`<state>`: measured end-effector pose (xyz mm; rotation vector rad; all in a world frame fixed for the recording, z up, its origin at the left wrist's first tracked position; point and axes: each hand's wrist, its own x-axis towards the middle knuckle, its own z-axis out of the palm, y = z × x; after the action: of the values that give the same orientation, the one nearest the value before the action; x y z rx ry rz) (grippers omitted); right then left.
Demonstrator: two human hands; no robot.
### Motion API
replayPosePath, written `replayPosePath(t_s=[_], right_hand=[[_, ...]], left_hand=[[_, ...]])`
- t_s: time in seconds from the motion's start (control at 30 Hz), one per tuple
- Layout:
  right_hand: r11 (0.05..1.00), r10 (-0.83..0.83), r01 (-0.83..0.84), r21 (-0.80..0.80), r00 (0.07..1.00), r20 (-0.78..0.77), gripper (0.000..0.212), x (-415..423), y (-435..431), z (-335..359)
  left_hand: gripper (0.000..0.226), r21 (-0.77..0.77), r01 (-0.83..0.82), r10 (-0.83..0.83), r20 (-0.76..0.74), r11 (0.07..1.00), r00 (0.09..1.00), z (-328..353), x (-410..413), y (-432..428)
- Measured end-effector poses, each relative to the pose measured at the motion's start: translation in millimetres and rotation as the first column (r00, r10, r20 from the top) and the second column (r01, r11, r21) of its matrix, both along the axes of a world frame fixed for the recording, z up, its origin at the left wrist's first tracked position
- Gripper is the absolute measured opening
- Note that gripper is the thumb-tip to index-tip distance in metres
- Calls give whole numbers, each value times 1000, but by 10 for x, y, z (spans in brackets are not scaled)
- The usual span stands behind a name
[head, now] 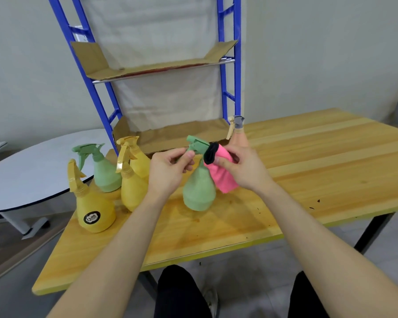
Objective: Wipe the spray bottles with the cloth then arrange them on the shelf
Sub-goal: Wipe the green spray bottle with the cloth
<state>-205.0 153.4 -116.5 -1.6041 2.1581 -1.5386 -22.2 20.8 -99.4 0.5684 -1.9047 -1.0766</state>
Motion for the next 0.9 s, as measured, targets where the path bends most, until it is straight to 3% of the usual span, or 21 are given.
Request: replayPosePath(t_s=[0.07, 0.17, 0.27, 0.43, 0.67, 0.8, 0.9], right_hand=[[1000, -14, 13, -24, 999, -29, 33, 31, 16, -29], [1000, 10, -8, -28, 997, 75, 38, 111, -6, 30], [997, 64, -61, -53, 997, 40, 33, 160, -69, 192], [998, -18, 17, -67, 1000, -8, 26, 116, -93, 46], [997, 63, -59, -47, 995, 79, 21, 144, -72, 45], [977, -187, 198, -75, 974, 130, 43, 151, -1, 20], [936, -288, 317, -150, 939, 189, 45, 293, 45, 1]], left_hand=[[11, 22, -1, 2, -9, 1000, 1000, 27, 9, -23], [13, 35, 11, -11, -12, 999, 1000, 67, 20, -34], [15, 17, 44, -44, 5, 999, 999, 70, 18, -4], [11, 70, 19, -17, -20, 997, 1000, 8, 12, 6], [13, 92, 16, -13, -33, 996, 999, -55, 68, 26], [13, 101, -42, 48, -58, 994, 997, -49, 75, 53], [9, 105, -83, 92, -75, 991, 993, -77, 72, 62]])
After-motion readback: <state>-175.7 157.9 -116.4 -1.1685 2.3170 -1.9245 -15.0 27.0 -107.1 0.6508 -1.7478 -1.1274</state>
